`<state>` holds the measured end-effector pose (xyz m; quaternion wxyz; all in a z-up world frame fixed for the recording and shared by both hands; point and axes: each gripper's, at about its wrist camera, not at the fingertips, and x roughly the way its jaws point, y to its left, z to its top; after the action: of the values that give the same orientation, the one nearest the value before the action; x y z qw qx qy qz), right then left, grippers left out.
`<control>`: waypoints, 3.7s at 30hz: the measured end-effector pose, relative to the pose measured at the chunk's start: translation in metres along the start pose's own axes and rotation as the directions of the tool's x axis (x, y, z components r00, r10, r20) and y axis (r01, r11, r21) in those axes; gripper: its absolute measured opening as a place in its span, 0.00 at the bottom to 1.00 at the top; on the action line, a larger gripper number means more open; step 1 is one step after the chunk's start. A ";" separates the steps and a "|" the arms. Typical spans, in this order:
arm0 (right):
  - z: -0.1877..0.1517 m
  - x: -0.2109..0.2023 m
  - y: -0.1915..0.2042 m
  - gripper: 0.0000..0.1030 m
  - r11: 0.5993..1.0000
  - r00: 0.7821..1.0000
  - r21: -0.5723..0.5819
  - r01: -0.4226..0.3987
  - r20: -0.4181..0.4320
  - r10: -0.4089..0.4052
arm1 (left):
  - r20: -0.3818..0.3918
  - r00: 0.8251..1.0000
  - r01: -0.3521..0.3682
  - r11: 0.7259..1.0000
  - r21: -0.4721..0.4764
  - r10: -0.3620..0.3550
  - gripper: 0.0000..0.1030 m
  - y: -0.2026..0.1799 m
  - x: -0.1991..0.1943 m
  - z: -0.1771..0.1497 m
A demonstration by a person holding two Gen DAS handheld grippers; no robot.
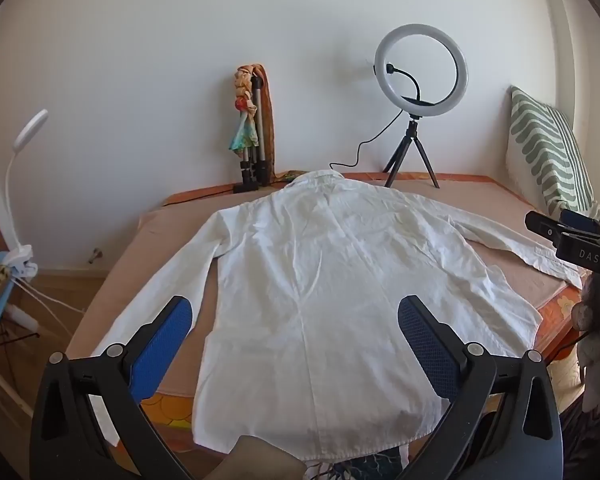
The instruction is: Fold small clothes
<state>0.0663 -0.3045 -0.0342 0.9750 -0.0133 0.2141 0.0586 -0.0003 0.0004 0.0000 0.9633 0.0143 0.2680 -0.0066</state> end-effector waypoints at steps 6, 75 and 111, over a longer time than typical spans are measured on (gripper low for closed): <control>0.000 -0.002 0.000 1.00 1.000 1.000 0.018 -0.023 0.017 0.022 | -0.015 1.000 0.006 1.000 0.000 -0.006 0.99 0.001 0.003 0.005; 0.001 -0.002 0.004 1.00 0.999 0.999 0.002 -0.036 0.000 0.036 | 0.012 1.000 0.002 1.000 -0.003 -0.002 0.99 0.002 -0.008 0.003; 0.030 0.032 0.074 1.00 0.985 0.987 -0.064 -0.158 -0.026 0.156 | -0.124 0.992 -0.016 0.963 -0.270 -0.019 0.74 0.144 0.018 -0.033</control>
<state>0.0984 -0.2263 -0.0208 0.9640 -0.0291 0.2227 0.1422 0.0009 0.1448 -0.0338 0.9374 -0.1171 0.3266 0.0301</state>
